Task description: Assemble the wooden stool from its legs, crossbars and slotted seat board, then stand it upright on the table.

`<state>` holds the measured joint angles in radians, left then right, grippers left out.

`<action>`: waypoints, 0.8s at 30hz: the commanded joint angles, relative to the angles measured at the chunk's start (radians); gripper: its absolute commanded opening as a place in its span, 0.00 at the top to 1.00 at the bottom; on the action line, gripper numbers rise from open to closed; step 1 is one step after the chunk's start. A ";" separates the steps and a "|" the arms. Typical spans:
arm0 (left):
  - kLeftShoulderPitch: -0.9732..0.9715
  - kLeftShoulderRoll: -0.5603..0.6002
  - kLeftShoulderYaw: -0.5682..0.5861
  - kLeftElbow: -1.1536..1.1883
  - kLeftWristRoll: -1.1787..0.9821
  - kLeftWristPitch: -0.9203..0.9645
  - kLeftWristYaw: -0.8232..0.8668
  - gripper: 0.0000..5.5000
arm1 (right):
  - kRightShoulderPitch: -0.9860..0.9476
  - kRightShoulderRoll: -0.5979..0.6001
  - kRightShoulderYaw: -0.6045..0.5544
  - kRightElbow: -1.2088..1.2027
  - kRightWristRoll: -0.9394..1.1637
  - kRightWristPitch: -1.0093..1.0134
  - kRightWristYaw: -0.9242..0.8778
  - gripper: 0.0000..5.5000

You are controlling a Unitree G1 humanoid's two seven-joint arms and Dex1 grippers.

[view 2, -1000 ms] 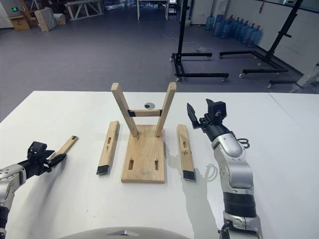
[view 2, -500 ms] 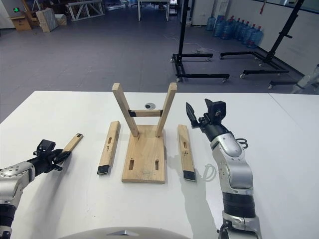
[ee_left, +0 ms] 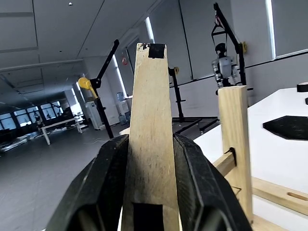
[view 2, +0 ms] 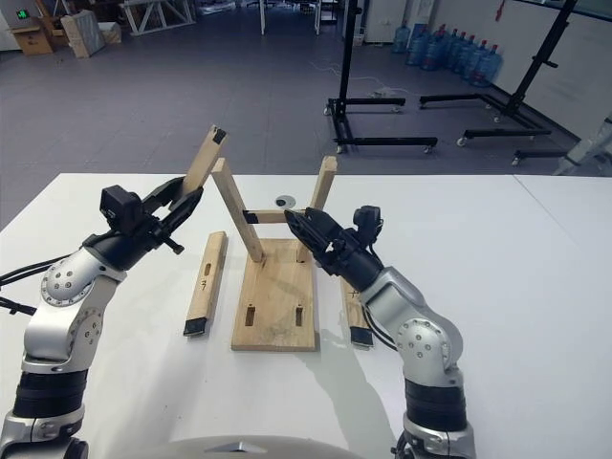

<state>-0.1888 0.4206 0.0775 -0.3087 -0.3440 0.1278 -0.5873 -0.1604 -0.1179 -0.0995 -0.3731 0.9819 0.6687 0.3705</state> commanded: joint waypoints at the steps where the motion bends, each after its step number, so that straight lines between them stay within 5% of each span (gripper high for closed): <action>1: -0.036 -0.009 -0.086 0.037 0.031 -0.044 -0.062 0.77 | -0.061 0.058 -0.036 0.034 0.082 -0.020 -0.017 0.30; 12: -0.053 -0.010 -0.207 0.065 0.123 -0.116 -0.127 0.77 | -0.108 0.087 -0.044 0.068 0.186 -0.022 -0.057 0.30; 24: -0.079 -0.016 -0.217 0.062 0.142 -0.106 -0.119 0.77 | -0.129 0.105 -0.040 0.126 0.134 -0.048 -0.074 0.69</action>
<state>-0.2384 0.4023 -0.1401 -0.2448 -0.2067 0.0138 -0.7045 -0.2673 -0.0218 -0.1315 -0.2510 1.1047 0.6209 0.3037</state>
